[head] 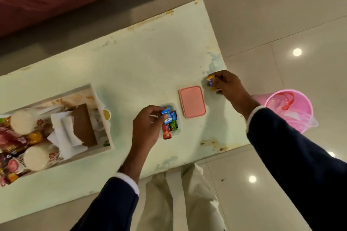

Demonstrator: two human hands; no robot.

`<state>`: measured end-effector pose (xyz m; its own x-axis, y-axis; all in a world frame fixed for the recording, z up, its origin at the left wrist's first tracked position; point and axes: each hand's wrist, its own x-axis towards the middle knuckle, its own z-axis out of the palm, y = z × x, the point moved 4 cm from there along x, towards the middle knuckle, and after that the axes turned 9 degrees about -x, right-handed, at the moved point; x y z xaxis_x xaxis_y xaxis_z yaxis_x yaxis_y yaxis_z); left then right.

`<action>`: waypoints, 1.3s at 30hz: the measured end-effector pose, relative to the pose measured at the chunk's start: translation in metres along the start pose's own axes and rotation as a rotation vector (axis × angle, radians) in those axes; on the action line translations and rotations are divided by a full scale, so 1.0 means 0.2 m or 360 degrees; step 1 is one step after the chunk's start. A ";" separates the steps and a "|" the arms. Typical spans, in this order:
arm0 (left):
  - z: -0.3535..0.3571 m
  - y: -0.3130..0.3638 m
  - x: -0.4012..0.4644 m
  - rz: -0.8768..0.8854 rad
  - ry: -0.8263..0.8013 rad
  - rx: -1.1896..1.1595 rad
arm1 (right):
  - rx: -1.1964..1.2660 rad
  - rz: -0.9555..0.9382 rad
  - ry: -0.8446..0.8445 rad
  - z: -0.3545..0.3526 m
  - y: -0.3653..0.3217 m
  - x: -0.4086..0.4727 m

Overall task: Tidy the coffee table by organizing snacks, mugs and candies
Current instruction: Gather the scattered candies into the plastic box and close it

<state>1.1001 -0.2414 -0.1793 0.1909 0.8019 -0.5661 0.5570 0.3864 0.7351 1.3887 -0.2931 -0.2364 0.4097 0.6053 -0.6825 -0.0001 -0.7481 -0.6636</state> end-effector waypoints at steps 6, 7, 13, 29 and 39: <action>-0.07 -0.07 0.00 0.0065 0.0020 0.0192 | -0.0056 -0.0024 -0.0138 0.23 0.03 -0.44; -0.08 -0.08 -0.01 0.0104 0.0063 0.0257 | -0.0083 -0.0026 -0.0162 0.28 0.03 -0.50; -0.17 -0.20 -0.06 0.0179 -0.0012 0.0218 | -0.0201 -0.0011 -0.0041 0.53 0.02 -0.65; -0.06 -0.22 -0.04 0.0326 -0.0171 0.0716 | -0.0729 -0.0109 0.0264 0.45 0.00 -0.56; -0.05 -0.25 -0.08 0.0267 -0.0206 0.0182 | -0.1448 0.0096 0.0521 0.49 0.02 -0.37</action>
<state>1.0617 -0.2680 -0.2032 0.3865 0.7826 -0.4881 0.5951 0.1927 0.7802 1.2685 -0.3149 -0.2182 0.6658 0.5564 -0.4972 0.6204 -0.7830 -0.0454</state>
